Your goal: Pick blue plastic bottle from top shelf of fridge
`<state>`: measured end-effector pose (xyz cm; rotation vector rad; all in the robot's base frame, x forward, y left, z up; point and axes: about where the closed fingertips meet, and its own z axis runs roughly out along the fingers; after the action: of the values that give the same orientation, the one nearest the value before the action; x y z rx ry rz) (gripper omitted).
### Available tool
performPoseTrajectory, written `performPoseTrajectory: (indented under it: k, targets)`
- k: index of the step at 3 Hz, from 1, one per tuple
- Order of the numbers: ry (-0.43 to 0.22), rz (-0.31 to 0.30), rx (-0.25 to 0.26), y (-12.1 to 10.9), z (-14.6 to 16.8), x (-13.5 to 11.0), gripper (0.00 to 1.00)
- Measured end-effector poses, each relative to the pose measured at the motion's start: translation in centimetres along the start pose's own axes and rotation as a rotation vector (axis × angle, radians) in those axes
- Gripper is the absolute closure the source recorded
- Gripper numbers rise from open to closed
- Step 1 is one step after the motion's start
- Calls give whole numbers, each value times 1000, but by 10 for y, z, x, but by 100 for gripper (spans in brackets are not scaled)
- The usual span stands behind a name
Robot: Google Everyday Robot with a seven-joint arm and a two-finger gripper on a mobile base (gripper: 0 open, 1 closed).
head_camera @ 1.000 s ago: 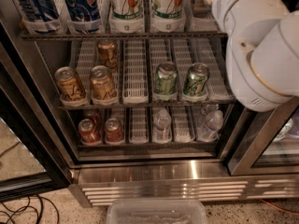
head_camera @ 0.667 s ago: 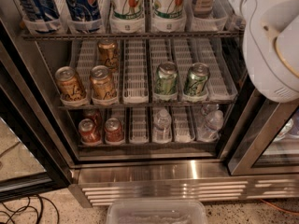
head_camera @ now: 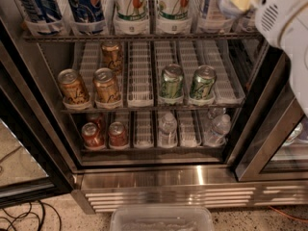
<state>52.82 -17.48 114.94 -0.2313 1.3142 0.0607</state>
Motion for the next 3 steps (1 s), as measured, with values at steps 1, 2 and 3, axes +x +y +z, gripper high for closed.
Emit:
performPoseTrajectory:
  k: [1,2,3]
  targets:
    - [112,130,-99,40,-19,41,100]
    - [152,317,-171,35,-35,68,100]
    - [153,367,-173,16,-49,68,100]
